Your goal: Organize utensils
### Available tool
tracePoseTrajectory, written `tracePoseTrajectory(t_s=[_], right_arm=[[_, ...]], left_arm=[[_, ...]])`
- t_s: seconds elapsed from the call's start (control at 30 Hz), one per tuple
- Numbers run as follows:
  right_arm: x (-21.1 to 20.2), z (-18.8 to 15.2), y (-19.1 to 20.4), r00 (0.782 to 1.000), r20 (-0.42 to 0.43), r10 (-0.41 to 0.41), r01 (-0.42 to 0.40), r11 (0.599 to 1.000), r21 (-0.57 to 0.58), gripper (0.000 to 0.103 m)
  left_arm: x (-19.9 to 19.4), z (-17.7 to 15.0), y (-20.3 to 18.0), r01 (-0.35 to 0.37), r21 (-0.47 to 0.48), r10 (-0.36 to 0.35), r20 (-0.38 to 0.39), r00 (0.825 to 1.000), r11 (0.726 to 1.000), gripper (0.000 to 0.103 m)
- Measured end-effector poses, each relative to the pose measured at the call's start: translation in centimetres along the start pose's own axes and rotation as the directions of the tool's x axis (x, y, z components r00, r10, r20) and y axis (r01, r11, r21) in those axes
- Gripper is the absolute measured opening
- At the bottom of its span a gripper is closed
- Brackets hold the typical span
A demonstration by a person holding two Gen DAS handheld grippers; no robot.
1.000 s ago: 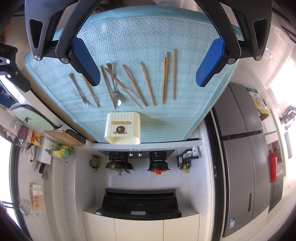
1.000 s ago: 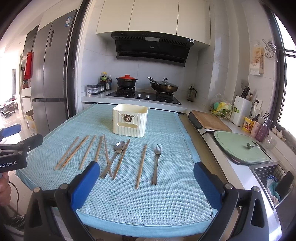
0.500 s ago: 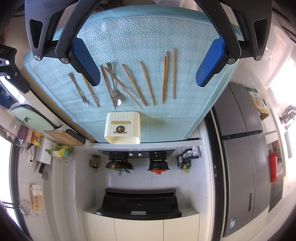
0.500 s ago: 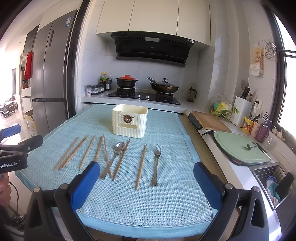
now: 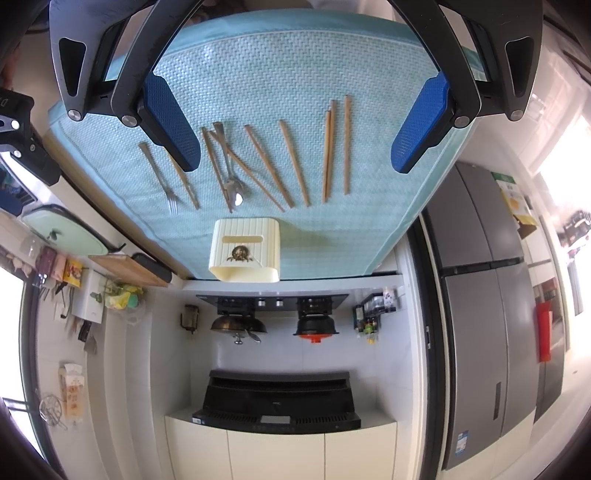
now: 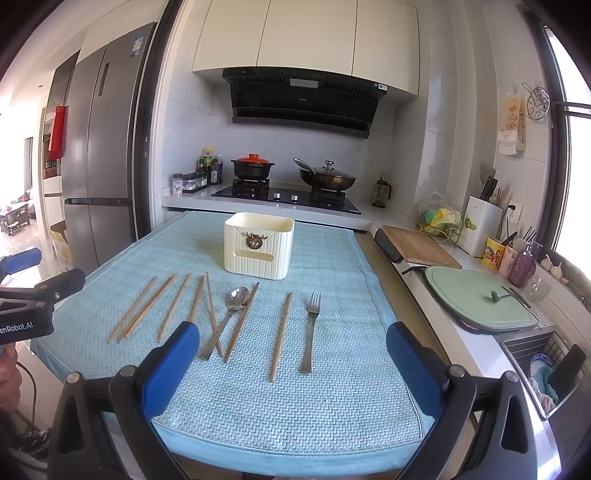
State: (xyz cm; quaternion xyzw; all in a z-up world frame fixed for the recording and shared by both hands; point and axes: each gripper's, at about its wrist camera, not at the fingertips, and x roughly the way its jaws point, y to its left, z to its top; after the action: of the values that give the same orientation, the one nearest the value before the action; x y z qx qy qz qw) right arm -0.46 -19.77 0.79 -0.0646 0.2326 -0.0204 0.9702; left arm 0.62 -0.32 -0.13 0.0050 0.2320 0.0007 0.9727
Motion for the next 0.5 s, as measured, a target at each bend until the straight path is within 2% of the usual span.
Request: tracePoseTrajectory(t_s=[0.5], right_arm=[[-0.24, 0.13, 0.02, 1.0, 0.013, -0.008, 0.008, 1.0, -0.003, 0.103]], left_arm=[[-0.33, 0.38, 0.19, 0.012, -0.011, -0.012, 0.01, 1.0, 1.0, 0.103]])
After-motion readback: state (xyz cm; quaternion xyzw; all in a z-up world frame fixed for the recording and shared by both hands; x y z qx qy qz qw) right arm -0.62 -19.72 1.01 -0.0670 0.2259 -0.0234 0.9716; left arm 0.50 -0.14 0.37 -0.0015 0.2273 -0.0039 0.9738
